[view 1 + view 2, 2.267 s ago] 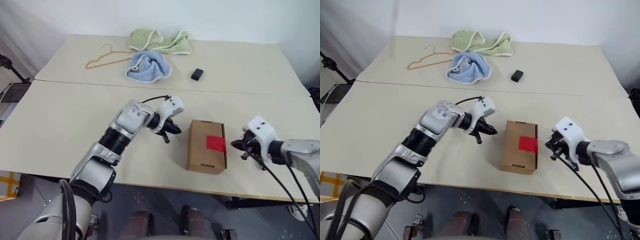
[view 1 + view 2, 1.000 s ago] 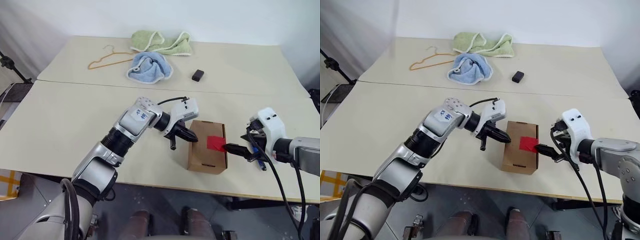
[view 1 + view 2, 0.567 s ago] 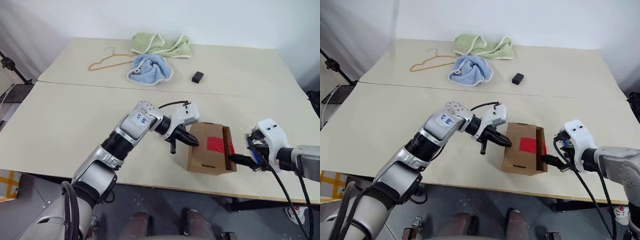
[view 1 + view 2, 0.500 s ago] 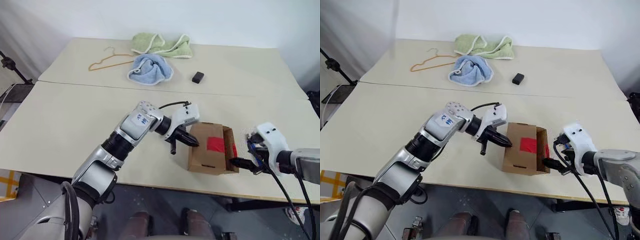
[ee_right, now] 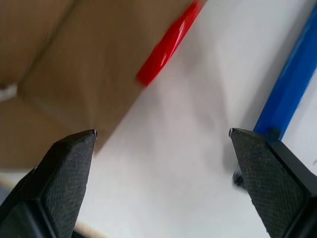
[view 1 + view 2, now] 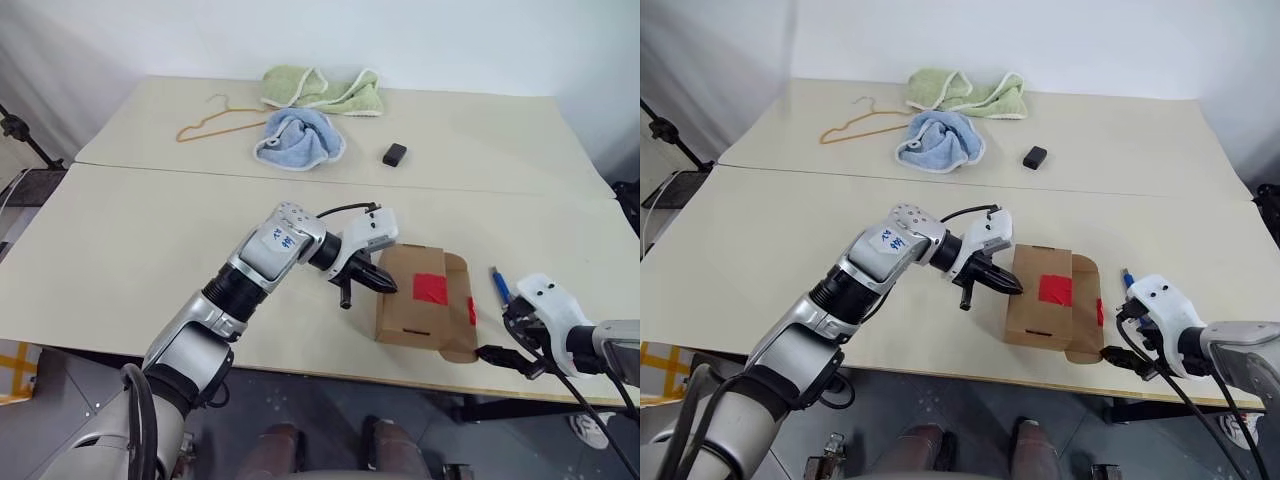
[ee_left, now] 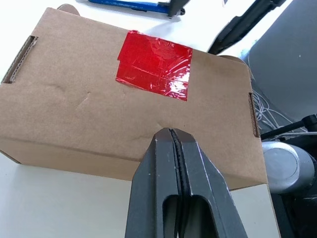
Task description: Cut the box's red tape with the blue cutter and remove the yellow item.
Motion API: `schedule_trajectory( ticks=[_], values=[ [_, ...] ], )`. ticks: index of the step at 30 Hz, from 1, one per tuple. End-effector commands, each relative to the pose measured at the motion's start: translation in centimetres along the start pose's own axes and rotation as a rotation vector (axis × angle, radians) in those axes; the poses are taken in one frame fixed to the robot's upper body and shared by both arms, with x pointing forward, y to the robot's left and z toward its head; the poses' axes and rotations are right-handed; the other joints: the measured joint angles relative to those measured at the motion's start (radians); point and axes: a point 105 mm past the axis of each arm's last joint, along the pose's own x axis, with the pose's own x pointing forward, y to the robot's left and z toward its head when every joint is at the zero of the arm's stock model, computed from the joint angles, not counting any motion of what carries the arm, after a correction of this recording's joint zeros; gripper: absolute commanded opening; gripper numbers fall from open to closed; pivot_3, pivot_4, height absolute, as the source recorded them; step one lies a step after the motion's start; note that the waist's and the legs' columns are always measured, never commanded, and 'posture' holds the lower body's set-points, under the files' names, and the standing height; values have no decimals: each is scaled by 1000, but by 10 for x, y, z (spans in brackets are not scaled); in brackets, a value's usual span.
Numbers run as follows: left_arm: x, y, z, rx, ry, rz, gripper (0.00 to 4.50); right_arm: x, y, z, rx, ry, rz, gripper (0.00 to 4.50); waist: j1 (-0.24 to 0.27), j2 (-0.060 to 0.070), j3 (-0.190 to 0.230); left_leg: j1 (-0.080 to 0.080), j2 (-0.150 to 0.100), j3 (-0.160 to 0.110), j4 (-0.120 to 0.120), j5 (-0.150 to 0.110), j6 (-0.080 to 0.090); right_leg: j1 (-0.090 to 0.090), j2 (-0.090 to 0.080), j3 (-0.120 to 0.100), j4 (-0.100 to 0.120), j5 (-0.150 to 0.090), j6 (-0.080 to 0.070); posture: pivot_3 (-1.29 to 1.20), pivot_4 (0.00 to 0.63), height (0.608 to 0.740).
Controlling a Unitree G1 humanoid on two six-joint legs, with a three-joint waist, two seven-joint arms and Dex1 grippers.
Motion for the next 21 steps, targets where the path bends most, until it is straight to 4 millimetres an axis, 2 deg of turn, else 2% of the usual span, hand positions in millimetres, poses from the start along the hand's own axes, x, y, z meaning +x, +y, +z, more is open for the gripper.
schedule_trajectory(
  ticks=[1,4,7,11,15,21],
  values=[
    [10,0,-26,-74,83,3,0,-10,8,13,-69,-66,31,4463,1,0,0,0,0,0,0,0,0,0,0,0,0,0,0,0,150,740],
    [10,1,-25,-75,81,7,0,-12,8,14,-72,-77,26,4463,2,0,0,0,0,0,0,0,0,0,0,0,0,0,0,0,150,740],
    [9,2,-24,-80,77,14,0,-22,-1,29,-23,-168,-1,4463,1,0,0,0,0,0,0,0,0,0,-1,1,-1,0,0,0,150,740],
    [8,2,-26,-86,78,16,0,-28,-1,47,94,-264,72,4463,2,0,0,0,0,-1,0,0,0,0,-2,1,-1,0,0,0,150,740],
    [6,1,-27,-94,77,10,0,-17,-5,45,218,-251,126,4463,1,-1,0,0,-1,-3,0,0,-1,0,-9,1,0,0,-1,0,150,740],
    [4,-3,-30,-102,87,4,0,2,-13,35,397,-222,210,4463,-7,0,0,0,-1,-3,-1,0,-1,0,-9,0,1,-1,-1,0,150,740]
  ],
)
